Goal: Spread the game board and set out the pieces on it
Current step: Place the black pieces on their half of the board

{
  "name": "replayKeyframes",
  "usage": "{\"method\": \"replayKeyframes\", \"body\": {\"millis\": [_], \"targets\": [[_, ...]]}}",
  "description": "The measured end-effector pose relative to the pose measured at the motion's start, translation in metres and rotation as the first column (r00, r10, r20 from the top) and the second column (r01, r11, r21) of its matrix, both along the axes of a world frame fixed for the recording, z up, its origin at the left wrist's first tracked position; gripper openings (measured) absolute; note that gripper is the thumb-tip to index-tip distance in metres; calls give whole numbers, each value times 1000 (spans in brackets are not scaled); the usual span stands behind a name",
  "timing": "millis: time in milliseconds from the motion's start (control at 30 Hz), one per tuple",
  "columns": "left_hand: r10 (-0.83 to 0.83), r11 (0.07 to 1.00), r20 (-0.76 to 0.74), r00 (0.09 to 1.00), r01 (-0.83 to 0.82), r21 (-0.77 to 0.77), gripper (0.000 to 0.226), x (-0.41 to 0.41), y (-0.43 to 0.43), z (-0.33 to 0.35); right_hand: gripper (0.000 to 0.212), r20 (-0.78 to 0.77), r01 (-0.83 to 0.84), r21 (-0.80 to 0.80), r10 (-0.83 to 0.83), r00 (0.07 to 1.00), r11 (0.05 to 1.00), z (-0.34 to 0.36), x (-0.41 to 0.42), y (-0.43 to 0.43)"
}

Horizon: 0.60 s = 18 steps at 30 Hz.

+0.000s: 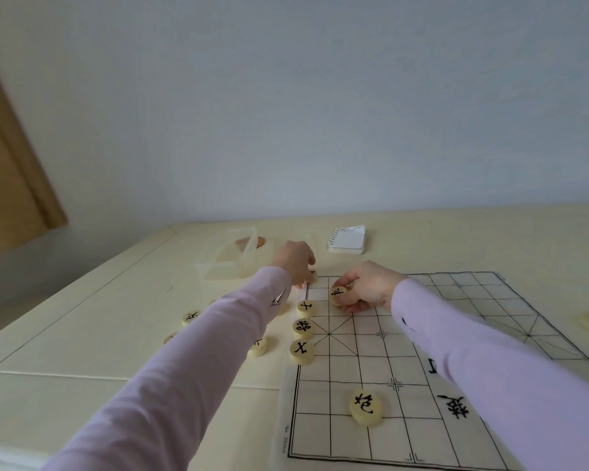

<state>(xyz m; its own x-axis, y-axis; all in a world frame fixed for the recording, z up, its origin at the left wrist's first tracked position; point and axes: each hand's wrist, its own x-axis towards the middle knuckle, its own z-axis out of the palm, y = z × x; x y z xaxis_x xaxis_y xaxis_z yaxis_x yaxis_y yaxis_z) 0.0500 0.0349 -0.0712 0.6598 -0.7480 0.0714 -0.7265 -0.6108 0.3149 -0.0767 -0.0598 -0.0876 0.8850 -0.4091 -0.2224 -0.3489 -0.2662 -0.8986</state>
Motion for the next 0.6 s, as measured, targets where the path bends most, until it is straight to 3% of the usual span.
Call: {"method": "replayKeyframes", "body": {"millis": [133, 267, 367, 467, 600], "targets": [[-77, 990, 43, 996, 82, -117, 31, -18, 22, 20, 25, 103, 44, -53, -38, 994, 998, 10, -10, 9], [-236, 957, -119, 964, 210, -201, 30, -48, 57, 28, 29, 222, 0, 98, -22, 975, 995, 25, -24, 24], [-281, 946, -129, 951, 252, -204, 34, -65, 85, 29, 25, 245, -40, 243, -21, 969, 969, 29, -37, 40], [-292, 940, -153, 944, 254, -227, 35, -77, 106, 30, 16, 244, -83, 311, 4, 970, 947, 29, -45, 55], [-246, 932, -182, 952, 181, -313, 25, -85, 127, 23, 14, 207, -158, 252, 106, 973, 955, 28, -56, 74]]}}
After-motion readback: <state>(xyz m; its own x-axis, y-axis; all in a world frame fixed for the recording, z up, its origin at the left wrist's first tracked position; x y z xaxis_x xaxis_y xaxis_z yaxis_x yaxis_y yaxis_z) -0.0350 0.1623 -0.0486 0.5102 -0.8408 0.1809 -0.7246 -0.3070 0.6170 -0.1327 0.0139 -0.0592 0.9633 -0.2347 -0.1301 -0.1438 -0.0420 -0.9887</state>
